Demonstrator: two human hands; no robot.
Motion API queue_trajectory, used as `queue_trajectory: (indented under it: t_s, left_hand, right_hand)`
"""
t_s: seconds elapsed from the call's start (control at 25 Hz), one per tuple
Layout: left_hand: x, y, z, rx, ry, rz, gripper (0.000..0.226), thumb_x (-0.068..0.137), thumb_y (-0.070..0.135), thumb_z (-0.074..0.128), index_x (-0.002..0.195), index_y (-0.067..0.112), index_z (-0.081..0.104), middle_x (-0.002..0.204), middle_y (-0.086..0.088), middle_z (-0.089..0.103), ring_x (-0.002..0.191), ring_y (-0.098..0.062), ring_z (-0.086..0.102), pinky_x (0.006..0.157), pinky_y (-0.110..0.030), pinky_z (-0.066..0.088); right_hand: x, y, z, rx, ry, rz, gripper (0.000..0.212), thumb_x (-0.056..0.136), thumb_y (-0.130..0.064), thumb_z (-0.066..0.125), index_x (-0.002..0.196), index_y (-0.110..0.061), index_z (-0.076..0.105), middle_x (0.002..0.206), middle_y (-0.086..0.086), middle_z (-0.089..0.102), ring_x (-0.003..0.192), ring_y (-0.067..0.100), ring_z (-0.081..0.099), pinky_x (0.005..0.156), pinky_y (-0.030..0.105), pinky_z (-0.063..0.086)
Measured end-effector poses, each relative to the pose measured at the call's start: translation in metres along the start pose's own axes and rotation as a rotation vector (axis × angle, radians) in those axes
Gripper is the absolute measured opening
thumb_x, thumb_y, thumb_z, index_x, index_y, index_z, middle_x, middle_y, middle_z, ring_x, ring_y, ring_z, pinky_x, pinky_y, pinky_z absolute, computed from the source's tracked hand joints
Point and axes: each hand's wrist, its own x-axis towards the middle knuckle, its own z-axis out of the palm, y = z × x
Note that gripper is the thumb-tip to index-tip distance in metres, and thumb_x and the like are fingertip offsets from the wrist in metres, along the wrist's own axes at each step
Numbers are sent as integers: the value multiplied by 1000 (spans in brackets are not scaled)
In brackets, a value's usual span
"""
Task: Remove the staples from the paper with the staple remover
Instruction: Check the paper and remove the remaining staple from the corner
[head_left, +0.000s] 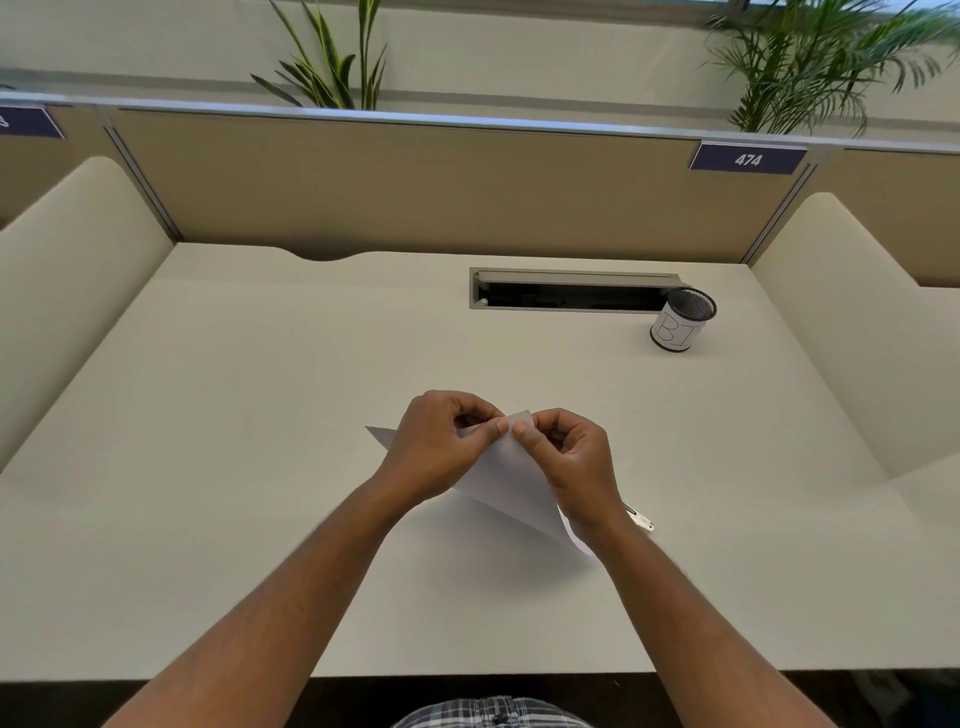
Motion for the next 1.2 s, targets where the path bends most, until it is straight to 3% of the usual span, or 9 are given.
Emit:
queue_trajectory:
  t_s: [0.24, 0.44, 0.52, 0.64, 0.72, 0.84, 1.08, 1.2]
  left_hand:
    - [-1, 0, 2, -4, 2, -6, 8, 88, 27, 76, 91, 21, 79, 82, 18, 72, 81, 9, 65, 68, -3, 45]
    - [2, -1, 1, 24, 17, -9, 10, 88, 28, 75, 95, 22, 78, 87, 16, 72, 82, 1, 67, 69, -7, 46]
    - [1, -1, 4, 72, 95, 57, 17, 87, 29, 77, 103, 24, 74, 94, 14, 71, 89, -4, 65, 75, -11, 49]
    - [-6, -2, 17, 161, 339, 175, 37, 83, 29, 80, 115, 21, 63, 111, 6, 61, 99, -8, 54, 84, -16, 47]
    - [-11, -1, 28, 107, 389, 179, 34, 85, 31, 78, 112, 19, 61, 110, 4, 58, 97, -9, 55, 81, -19, 52]
    - [-15, 2, 37, -82, 289, 167, 32, 90, 38, 73, 113, 18, 65, 109, 5, 63, 98, -9, 64, 82, -24, 58]
    - [-13, 7, 25, -222, 462, 109, 11, 93, 17, 71, 104, 16, 68, 98, 4, 70, 92, -9, 70, 75, -25, 62]
    - [-8, 4, 15, -310, 474, -23, 8, 95, 22, 69, 100, 17, 71, 93, 7, 74, 86, -10, 71, 74, -31, 62]
  right_hand:
    - [0, 0, -1, -28, 8, 9, 22, 87, -28, 72, 82, -7, 73, 84, 21, 72, 73, 16, 64, 71, 35, 49]
    - [-1, 3, -5, 38, -30, 25, 15, 84, -21, 76, 89, -7, 76, 90, 22, 74, 80, 24, 69, 76, 44, 54]
    - [-1, 3, -3, 39, -4, 15, 11, 85, -19, 78, 90, -10, 77, 90, 16, 77, 82, 26, 71, 80, 48, 56]
    - [1, 0, 1, 83, 94, 0, 7, 88, -12, 78, 94, -9, 78, 91, 11, 79, 87, 25, 75, 86, 46, 59]
    - [3, -3, 3, 97, 128, -6, 9, 89, -13, 77, 98, -10, 78, 94, 8, 80, 90, 27, 76, 86, 45, 62]
    - [5, -8, 6, 114, 76, -49, 14, 92, -10, 73, 106, -10, 76, 99, 9, 80, 95, 29, 76, 85, 44, 62]
    - [6, -18, 9, 96, -90, -121, 23, 99, 0, 60, 116, -4, 74, 112, 8, 78, 107, 26, 74, 90, 41, 62]
    - [13, -15, 7, -63, 83, -185, 19, 96, -9, 68, 114, -13, 75, 111, 1, 77, 107, 19, 73, 90, 44, 62]
